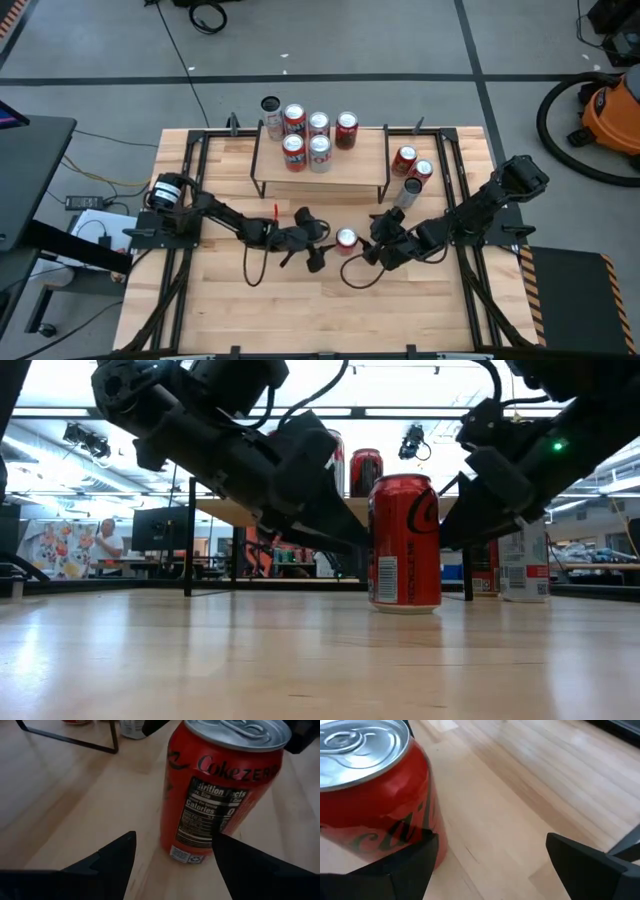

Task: Place canned beverage on shelf
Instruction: Put the bottom red and black soda can on the shelf

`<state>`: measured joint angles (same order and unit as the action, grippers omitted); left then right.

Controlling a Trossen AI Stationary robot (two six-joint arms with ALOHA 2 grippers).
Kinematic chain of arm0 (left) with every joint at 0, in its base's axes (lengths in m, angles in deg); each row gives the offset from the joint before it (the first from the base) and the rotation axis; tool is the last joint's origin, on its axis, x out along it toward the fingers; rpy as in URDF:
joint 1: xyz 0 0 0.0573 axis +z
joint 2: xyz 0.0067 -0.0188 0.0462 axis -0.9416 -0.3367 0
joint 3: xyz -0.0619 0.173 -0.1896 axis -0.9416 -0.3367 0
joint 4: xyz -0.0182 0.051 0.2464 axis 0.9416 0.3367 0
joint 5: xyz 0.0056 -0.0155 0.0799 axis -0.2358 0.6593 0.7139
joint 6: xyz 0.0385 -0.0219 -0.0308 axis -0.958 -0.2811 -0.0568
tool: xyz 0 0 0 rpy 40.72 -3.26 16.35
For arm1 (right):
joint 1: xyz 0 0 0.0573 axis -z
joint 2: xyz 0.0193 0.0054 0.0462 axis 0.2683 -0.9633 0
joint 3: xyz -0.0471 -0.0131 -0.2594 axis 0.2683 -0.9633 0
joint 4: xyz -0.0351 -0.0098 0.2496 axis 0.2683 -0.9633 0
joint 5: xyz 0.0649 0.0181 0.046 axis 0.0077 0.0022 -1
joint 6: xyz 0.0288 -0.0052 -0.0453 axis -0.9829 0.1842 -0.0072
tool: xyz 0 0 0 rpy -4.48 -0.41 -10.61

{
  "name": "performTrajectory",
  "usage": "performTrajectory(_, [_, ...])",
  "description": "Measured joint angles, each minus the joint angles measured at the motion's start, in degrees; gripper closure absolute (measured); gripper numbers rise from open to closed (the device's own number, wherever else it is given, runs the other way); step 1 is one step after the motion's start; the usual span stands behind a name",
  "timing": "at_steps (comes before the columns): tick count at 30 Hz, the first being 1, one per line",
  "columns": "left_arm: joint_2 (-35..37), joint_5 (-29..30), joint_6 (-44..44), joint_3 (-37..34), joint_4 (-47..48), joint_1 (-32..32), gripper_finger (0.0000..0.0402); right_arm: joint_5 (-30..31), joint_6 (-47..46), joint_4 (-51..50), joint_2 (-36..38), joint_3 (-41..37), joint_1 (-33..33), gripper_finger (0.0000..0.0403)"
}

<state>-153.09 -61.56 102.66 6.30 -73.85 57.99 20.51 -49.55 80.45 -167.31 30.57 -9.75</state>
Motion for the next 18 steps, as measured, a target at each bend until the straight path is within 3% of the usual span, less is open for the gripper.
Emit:
performTrajectory(11, [0.11, 6.58, 0.0, 0.27, -0.98, 0.49, 0.0127, -8.07, -0.18, 1.62, 0.01, 0.15, -1.31, 0.0021])
performTrajectory(18, [0.04, 6.57, -1.32, 0.17, 2.42, 0.57, 0.0127, -9.42, -0.71, 0.22, -0.04, 0.15, -2.73, 0.0021])
